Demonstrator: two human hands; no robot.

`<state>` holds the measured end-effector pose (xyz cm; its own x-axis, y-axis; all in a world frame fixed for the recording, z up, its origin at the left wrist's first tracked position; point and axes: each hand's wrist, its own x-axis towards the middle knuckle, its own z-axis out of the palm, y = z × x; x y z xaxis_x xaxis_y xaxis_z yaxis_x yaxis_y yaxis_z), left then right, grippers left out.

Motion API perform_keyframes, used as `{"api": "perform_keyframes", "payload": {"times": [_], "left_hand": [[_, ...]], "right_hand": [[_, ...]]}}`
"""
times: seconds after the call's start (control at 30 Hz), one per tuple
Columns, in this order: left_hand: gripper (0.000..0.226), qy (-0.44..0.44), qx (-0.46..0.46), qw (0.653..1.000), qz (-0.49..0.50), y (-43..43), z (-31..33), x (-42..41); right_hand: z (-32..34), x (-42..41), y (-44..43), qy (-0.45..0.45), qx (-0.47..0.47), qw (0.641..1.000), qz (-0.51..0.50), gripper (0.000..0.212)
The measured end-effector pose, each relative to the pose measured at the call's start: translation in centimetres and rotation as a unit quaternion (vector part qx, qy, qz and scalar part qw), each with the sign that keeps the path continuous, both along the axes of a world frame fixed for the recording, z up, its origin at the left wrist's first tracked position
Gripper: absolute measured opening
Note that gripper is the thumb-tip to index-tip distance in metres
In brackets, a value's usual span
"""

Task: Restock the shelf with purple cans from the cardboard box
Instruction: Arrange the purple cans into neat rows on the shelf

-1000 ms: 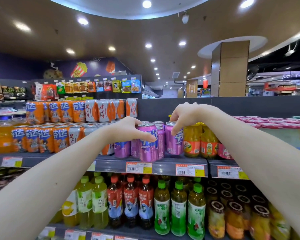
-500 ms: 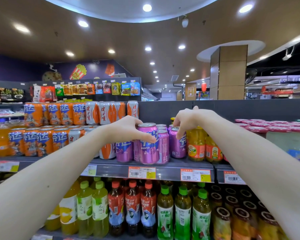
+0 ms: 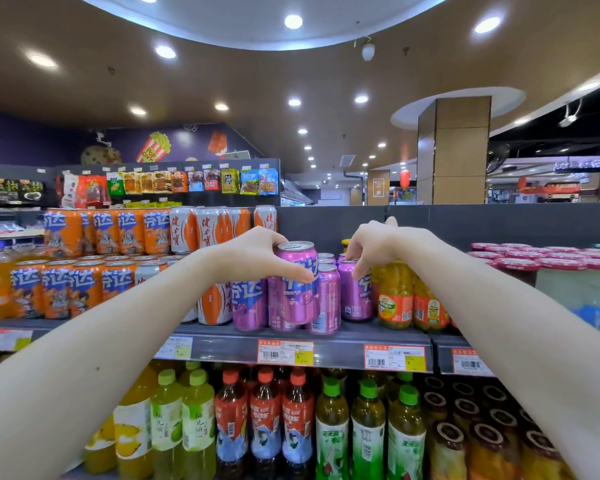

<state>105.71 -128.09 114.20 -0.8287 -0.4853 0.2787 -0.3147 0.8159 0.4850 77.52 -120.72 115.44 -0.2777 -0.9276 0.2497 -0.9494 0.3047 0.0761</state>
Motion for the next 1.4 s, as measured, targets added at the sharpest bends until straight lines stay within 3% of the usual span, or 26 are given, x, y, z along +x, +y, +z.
{"api": "perform_keyframes", "payload": {"times": [0.1,0.3,0.37,0.43,0.5,0.6,0.7,0.8,0.93,1.13,1.33,1.4], "left_hand": [[0.061,0.005,-0.006,1.000,-0.005,0.1,0.0,-0.2],[0.074,0.005,-0.014,1.000,-0.009,0.5,0.4,-1.1],[0.067,0.010,-0.014,1.000,-0.016,0.6,0.7,-1.6],[0.064,0.018,-0.016,0.999,-0.022,1.0,1.1,-2.1],[0.062,0.028,-0.022,0.999,-0.025,1.6,1.5,-2.6],[0.054,0.037,-0.028,0.999,-0.024,2.2,2.1,-3.7],[0.036,0.037,-0.039,0.998,-0.033,3.1,2.4,-4.9],[0.024,0.021,-0.028,0.998,-0.058,3.7,2.5,-5.9],[0.043,0.010,-0.035,0.998,-0.044,4.1,2.2,-6.7],[0.094,-0.024,0.007,0.999,-0.025,4.4,1.0,-6.6],[0.109,-0.004,-0.018,0.999,-0.030,3.8,0.2,-6.4],[0.089,0.004,-0.075,0.997,-0.007,3.0,0.2,-5.8]], "right_hand": [[-0.4,-0.2,0.0,0.002,-0.009,1.000,0.011,0.052],[-0.6,0.5,0.7,0.006,0.021,1.000,-0.021,0.061],[-0.3,1.3,1.6,0.010,0.018,1.000,-0.017,0.064],[0.4,2.6,2.8,-0.003,-0.024,1.000,0.019,0.058],[1.8,3.7,4.3,-0.074,-0.058,0.992,0.087,0.051],[4.1,5.1,7.2,-0.175,-0.044,0.972,0.150,0.066],[4.9,6.0,9.5,-0.166,0.012,0.974,0.157,0.090],[4.3,6.3,10.6,-0.141,0.024,0.978,0.154,0.096],[3.2,5.7,11.3,-0.152,-0.015,0.975,0.161,0.088],[1.5,5.2,11.4,-0.185,-0.057,0.969,0.154,0.074],[0.4,4.9,11.0,-0.208,-0.070,0.969,0.117,0.074],[-0.1,4.9,10.6,-0.196,-0.062,0.975,0.087,0.076]]}}
